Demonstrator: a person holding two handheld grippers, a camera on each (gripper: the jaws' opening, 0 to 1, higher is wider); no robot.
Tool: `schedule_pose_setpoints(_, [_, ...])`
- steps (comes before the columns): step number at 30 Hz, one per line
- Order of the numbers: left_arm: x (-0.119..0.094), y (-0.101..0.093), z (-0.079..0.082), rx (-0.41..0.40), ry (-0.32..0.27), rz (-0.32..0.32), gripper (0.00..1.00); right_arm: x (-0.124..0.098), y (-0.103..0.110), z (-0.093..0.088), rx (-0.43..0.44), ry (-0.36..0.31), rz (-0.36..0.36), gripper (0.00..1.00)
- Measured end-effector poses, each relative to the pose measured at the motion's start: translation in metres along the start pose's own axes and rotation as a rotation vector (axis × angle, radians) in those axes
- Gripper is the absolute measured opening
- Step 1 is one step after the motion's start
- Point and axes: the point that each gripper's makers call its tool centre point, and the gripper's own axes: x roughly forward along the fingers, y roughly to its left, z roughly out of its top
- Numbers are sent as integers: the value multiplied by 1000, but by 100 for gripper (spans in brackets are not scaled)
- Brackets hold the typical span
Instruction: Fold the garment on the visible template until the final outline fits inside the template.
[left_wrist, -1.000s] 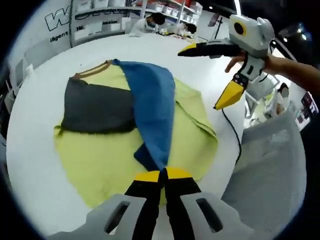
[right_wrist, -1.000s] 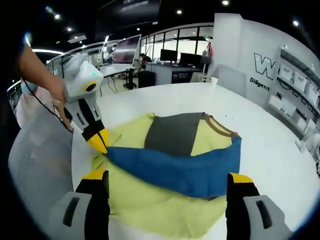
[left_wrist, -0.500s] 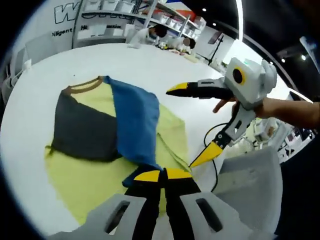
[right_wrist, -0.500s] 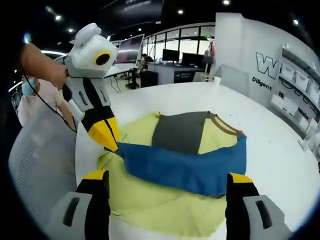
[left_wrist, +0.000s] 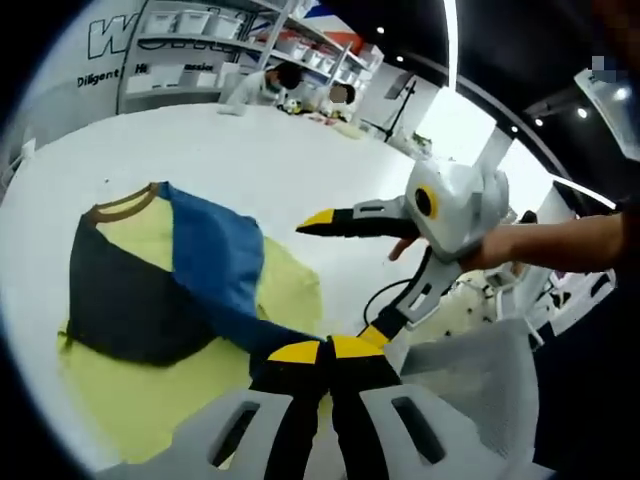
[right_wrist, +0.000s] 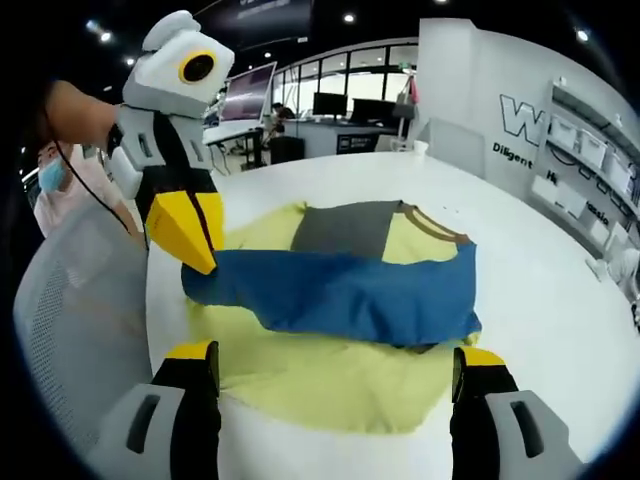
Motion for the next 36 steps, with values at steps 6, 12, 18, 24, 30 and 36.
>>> schedule_pose_setpoints(6, [17,-14,12,33,-15,-30,5,-12,-3,-8,25,-10,-15,96])
schedule_pose_setpoints(12, [29,-27,23,40,-29,-69,5,-19,-3,-17,54,-11,-18,97])
schedule_pose_setpoints(18, [37,-28,31,62,-34,-72,5,-28,8,-19,92,-39,-17,96])
schedule_pose_setpoints(24, [45,-25,36,86,-38,-71,5,-37,14,-17,110,-64,-19,76])
schedule_pose_setpoints(30, [49,-25,36,67,-30,-75,5,-46,16,-10,139,-94,-23,33])
schedule_pose_setpoints(36, [53,-28,33,81,-18,-82,4,-46,20,-5,121,-83,-12,8])
